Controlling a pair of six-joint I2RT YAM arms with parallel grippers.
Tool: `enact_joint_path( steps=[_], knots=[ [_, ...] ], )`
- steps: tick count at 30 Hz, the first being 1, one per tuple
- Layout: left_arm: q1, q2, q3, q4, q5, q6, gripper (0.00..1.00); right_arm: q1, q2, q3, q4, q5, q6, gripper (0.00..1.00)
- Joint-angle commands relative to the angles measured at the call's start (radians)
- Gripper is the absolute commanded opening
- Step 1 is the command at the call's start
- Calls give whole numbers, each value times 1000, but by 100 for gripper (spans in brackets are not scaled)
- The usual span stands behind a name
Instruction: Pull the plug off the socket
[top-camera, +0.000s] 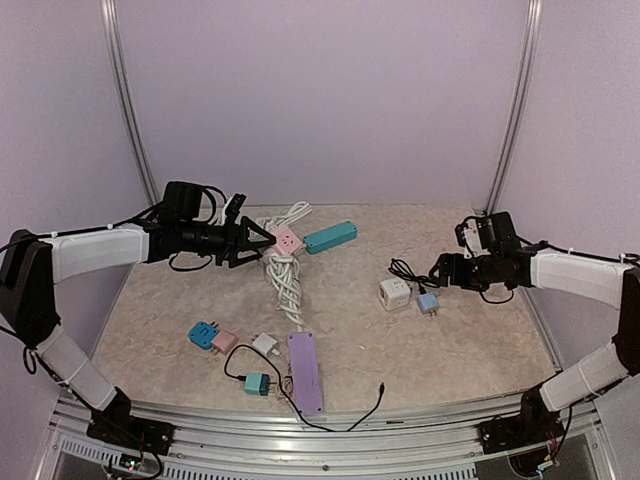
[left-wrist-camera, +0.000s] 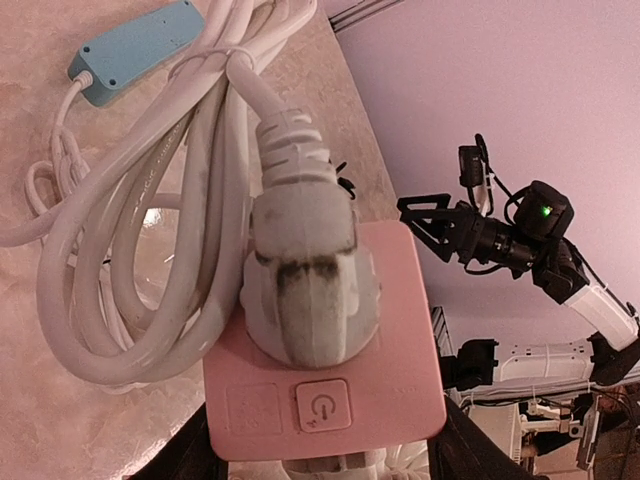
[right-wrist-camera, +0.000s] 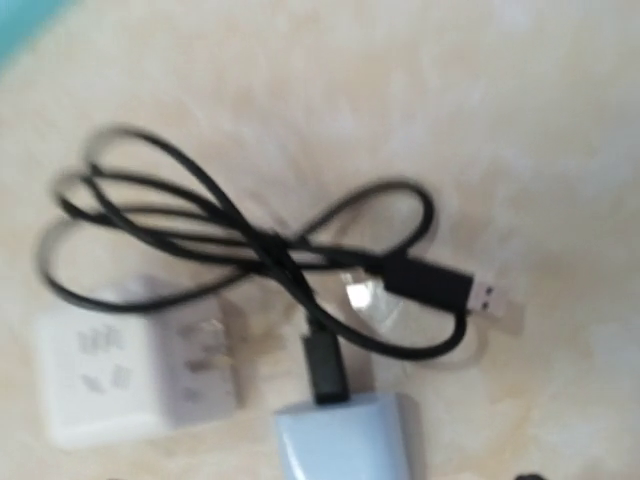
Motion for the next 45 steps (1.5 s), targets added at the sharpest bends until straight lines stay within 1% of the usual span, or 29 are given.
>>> enact_joint_path(
  steps=[1, 4, 6, 10, 14, 18, 21, 23, 26, 30, 32, 35, 37, 40, 45],
  knots=[
    [7, -28, 16, 162, 48, -24, 31, 67, -141, 2, 1, 82, 83, 81],
    [7, -25, -3, 186, 47, -52, 31, 184, -213, 31, -13, 182, 122, 80],
    [6, -24, -11, 196, 43, -62, 31, 255, -253, 40, 3, 222, 158, 79],
    [5, -28, -22, 198, 22, -66, 31, 387, -244, 65, 60, 269, 213, 77],
    [5, -30, -26, 194, 15, -67, 31, 512, -147, 126, 122, 275, 223, 77],
    [4, -30, -29, 189, 5, -70, 31, 631, -11, 249, 159, 303, 173, 78],
    [3, -29, -29, 180, -2, -69, 31, 719, 98, 369, 147, 350, 107, 78],
    [3, -29, -28, 176, -5, -69, 31, 760, 176, 459, 108, 404, 62, 78],
    [3, -33, -26, 165, -14, -62, 31, 808, 300, 587, 37, 471, 10, 77],
    [3, -33, -23, 155, -20, -54, 31, 847, 414, 720, -23, 494, -28, 78],
    [3, -34, -23, 152, -22, -54, 31, 856, 449, 750, -32, 493, -31, 78],
    [3, -36, -23, 151, -24, -53, 31, 857, 472, 759, -1, 472, -35, 76],
    [4, -36, -23, 150, -22, -53, 31, 858, 488, 775, 6, 464, -45, 72],
    [4, -37, -21, 149, -24, -52, 31, 857, 523, 826, -21, 454, -54, 60],
    [3, -43, -18, 143, -28, -46, 31, 852, 558, 874, -43, 447, -70, 55]
  ],
)
